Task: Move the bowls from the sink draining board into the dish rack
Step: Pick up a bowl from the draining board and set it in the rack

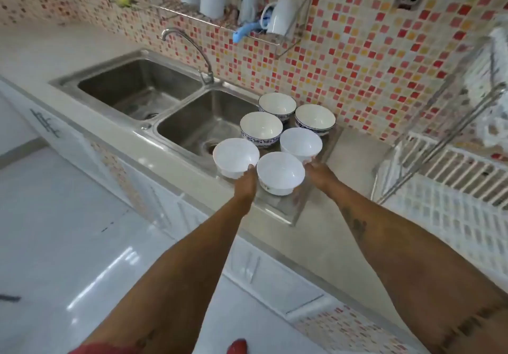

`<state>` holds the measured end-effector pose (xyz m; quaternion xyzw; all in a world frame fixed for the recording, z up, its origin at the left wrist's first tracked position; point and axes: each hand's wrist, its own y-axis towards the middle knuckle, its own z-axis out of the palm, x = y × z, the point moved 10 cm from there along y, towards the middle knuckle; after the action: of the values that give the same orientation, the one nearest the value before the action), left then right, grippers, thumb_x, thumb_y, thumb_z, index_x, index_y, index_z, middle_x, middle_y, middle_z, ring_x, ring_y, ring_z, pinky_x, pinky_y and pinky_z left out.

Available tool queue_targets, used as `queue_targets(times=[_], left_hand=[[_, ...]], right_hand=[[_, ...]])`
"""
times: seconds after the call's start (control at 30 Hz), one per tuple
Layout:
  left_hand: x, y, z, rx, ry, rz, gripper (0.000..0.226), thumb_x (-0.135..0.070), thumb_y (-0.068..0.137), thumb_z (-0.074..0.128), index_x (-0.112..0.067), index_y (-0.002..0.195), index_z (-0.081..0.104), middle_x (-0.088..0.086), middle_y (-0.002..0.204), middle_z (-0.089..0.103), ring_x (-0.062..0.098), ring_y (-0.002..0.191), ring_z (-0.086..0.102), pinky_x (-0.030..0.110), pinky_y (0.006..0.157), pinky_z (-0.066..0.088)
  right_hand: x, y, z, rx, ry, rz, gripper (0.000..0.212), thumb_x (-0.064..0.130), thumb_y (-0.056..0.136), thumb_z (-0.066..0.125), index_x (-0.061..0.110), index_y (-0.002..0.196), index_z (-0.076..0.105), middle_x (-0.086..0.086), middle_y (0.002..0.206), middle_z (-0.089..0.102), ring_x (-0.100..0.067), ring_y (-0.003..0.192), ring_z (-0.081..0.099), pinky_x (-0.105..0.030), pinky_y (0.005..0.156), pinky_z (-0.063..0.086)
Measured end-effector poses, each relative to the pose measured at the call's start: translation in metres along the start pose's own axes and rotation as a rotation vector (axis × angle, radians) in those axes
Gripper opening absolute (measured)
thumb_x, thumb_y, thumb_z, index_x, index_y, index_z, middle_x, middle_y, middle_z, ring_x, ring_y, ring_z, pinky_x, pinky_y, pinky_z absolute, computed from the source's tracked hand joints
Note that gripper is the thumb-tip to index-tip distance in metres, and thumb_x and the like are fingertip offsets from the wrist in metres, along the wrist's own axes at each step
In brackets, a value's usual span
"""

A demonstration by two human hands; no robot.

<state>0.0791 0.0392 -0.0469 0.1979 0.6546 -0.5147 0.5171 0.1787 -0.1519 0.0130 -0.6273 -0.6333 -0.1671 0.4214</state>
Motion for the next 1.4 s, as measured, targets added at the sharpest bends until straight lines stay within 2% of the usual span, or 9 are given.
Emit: queue_targets(times=[0.1, 0.23, 0.37, 0.6, 0.9, 1.07, 1.13, 1.27, 1.4], left_hand=[[0.005, 0.006, 0.001, -0.094, -0.159, -0.047, 0.056, -0.051, 0.099, 0.036, -0.017, 0.141, 0.051, 0.018, 0.145, 0.052, 0.042, 0.136, 0.043, 0.055, 0.115, 0.031], [0.005, 0.006, 0.013, -0.136, -0.286, -0.048, 0.046, -0.041, 0.102, 0.035, -0.018, 0.134, 0.058, 0.014, 0.136, 0.059, 0.034, 0.126, 0.054, 0.043, 0.107, 0.04], [0.007, 0.017, 0.023, -0.182, -0.342, -0.019, 0.041, -0.041, 0.099, 0.042, -0.021, 0.13, 0.059, 0.002, 0.129, 0.065, 0.023, 0.114, 0.06, 0.036, 0.097, 0.048], [0.011, 0.011, 0.048, -0.18, -0.317, 0.037, 0.042, -0.028, 0.105, 0.031, -0.021, 0.147, 0.036, 0.008, 0.141, 0.048, 0.026, 0.124, 0.049, 0.045, 0.11, 0.041], [0.006, -0.014, 0.065, -0.173, -0.334, -0.075, 0.05, -0.042, 0.104, 0.024, -0.018, 0.143, 0.044, 0.011, 0.141, 0.053, 0.03, 0.129, 0.05, 0.046, 0.114, 0.039], [-0.054, -0.033, 0.065, -0.148, -0.463, -0.018, 0.05, -0.052, 0.102, 0.024, -0.024, 0.135, 0.049, 0.004, 0.125, 0.062, 0.022, 0.104, 0.061, 0.041, 0.097, 0.052], [-0.082, -0.039, 0.072, -0.06, -0.473, -0.025, 0.053, -0.057, 0.1, 0.024, -0.027, 0.136, 0.048, 0.001, 0.12, 0.062, 0.019, 0.096, 0.062, 0.035, 0.086, 0.054], [-0.145, -0.067, 0.107, 0.348, -0.545, -0.075, 0.063, -0.072, 0.088, 0.035, -0.034, 0.136, 0.051, 0.004, 0.137, 0.058, 0.031, 0.123, 0.056, 0.049, 0.105, 0.046], [-0.209, -0.127, 0.149, 0.734, -0.501, -0.085, 0.058, -0.061, 0.084, 0.051, -0.032, 0.134, 0.056, 0.006, 0.14, 0.057, 0.038, 0.122, 0.054, 0.056, 0.099, 0.044]], right_hand=[[-0.021, 0.017, 0.006, -0.063, 0.171, 0.132, 0.051, 0.042, 0.097, 0.043, 0.007, 0.133, 0.053, -0.018, 0.138, 0.054, -0.032, 0.123, 0.052, -0.037, 0.102, 0.041], [-0.038, 0.036, 0.013, -0.156, 0.391, 0.234, 0.045, 0.04, 0.093, 0.049, 0.003, 0.115, 0.064, -0.015, 0.119, 0.066, -0.024, 0.096, 0.058, -0.036, 0.084, 0.046], [-0.045, 0.051, 0.026, -0.178, 0.593, 0.283, 0.04, 0.036, 0.093, 0.052, 0.005, 0.114, 0.064, -0.013, 0.111, 0.067, -0.03, 0.105, 0.063, -0.041, 0.094, 0.051], [-0.047, 0.056, 0.041, -0.116, 0.571, 0.304, 0.044, 0.034, 0.098, 0.042, 0.006, 0.13, 0.055, -0.014, 0.131, 0.06, -0.031, 0.117, 0.058, -0.04, 0.097, 0.048], [-0.031, 0.032, 0.005, -0.231, 0.475, 0.227, 0.041, 0.024, 0.1, 0.033, 0.001, 0.124, 0.056, -0.019, 0.129, 0.058, -0.03, 0.106, 0.055, -0.035, 0.084, 0.045], [0.026, 0.003, -0.05, -0.364, 0.489, 0.053, 0.042, 0.03, 0.1, 0.034, 0.005, 0.122, 0.06, -0.017, 0.122, 0.061, -0.03, 0.108, 0.056, -0.035, 0.092, 0.046], [0.053, -0.015, -0.074, -0.4, 0.559, -0.041, 0.036, 0.029, 0.101, 0.035, 0.008, 0.112, 0.063, -0.01, 0.107, 0.061, -0.024, 0.097, 0.054, -0.03, 0.083, 0.041], [0.114, -0.064, -0.13, -0.47, 0.635, -0.285, 0.027, 0.026, 0.101, 0.036, 0.018, 0.088, 0.058, 0.003, 0.086, 0.055, -0.013, 0.083, 0.05, -0.032, 0.081, 0.039], [0.167, -0.131, -0.201, -0.574, 0.583, -0.528, 0.031, 0.024, 0.1, 0.038, 0.007, 0.101, 0.064, -0.003, 0.094, 0.064, -0.016, 0.078, 0.053, -0.033, 0.075, 0.042]])
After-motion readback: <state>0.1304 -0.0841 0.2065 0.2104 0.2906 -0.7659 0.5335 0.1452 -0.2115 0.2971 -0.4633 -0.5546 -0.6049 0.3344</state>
